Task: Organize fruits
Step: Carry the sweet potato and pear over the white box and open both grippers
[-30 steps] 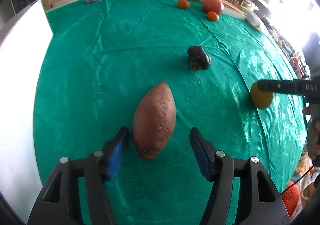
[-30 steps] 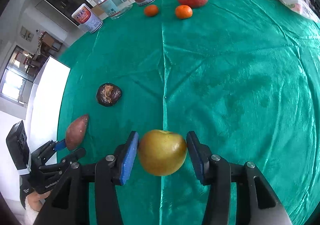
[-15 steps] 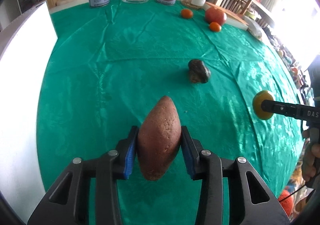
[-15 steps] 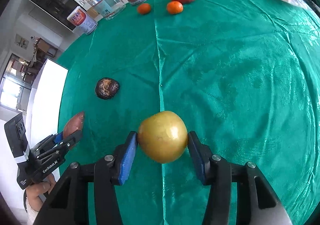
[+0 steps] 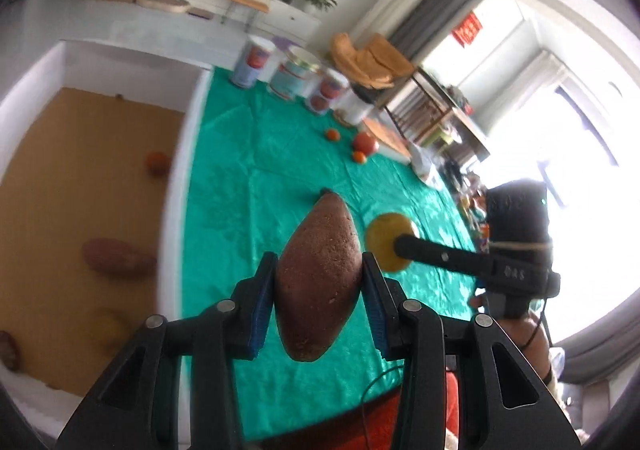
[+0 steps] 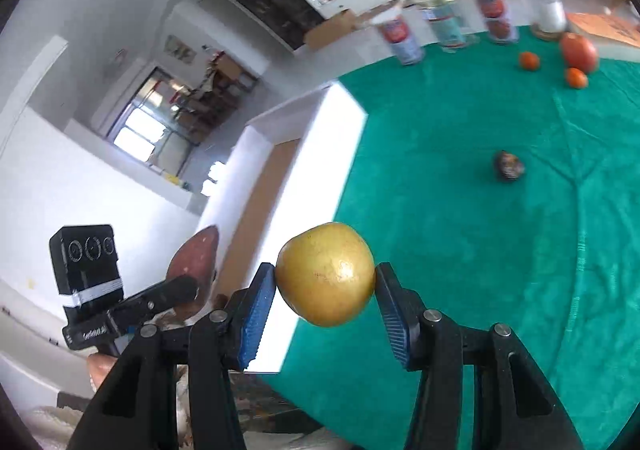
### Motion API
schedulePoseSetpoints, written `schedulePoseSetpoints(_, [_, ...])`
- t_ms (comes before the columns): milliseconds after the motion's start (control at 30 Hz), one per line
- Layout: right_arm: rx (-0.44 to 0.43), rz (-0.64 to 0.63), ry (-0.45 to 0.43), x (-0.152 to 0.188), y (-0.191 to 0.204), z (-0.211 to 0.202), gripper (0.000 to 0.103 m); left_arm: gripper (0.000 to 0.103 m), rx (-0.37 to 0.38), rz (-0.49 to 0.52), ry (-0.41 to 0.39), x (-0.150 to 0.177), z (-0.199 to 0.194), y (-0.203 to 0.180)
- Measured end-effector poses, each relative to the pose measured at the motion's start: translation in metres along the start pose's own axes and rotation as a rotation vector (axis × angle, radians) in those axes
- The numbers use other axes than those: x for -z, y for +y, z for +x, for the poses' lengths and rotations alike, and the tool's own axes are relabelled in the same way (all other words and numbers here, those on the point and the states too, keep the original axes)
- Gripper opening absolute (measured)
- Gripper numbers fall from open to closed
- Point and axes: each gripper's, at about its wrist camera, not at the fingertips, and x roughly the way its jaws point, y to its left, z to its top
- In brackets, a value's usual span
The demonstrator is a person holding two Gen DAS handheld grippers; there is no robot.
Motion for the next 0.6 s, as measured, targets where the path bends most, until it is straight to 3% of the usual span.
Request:
schedulePoseSetpoints(100, [-0.080, -0.088, 0.084, 0.004, 0.054, 0.052, 0.051, 0.042, -0.132, -0.076, -0.042, -0.006, -0.024, 0.051])
schedulePoseSetpoints(233, [-0.094, -0.165, 0.207, 0.016, 0.100, 0.125, 0.051, 0.042, -0.317, -0.184, -0.046, 0.005, -0.027, 0.121])
schedulePoseSetpoints(367, [-0.023, -0.238, 0.313, 0.031, 0.120, 0.186, 0.051, 0.041, -0.334, -0.335, -0.016, 0.026, -0.026, 0.169])
schedulePoseSetpoints(467, [0.049, -0.302, 0.364, 0.040, 0.129, 0.216, 0.051, 0.042, -0.365, -0.373, -0.025, 0.035, -0.034, 0.178])
schedulePoseSetpoints(567, [0.061, -0.303, 0.339, 0.038, 0.130, 0.222, 0.054, 0.044, -0.408, -0.405, -0.039, 0.035, -0.038, 0.182])
schedulePoseSetpoints(600, [0.054, -0.297, 0.310, 0.035, 0.131, 0.215, 0.058, 0.054, -0.430, -0.403, -0.052, 0.033, -0.037, 0.178])
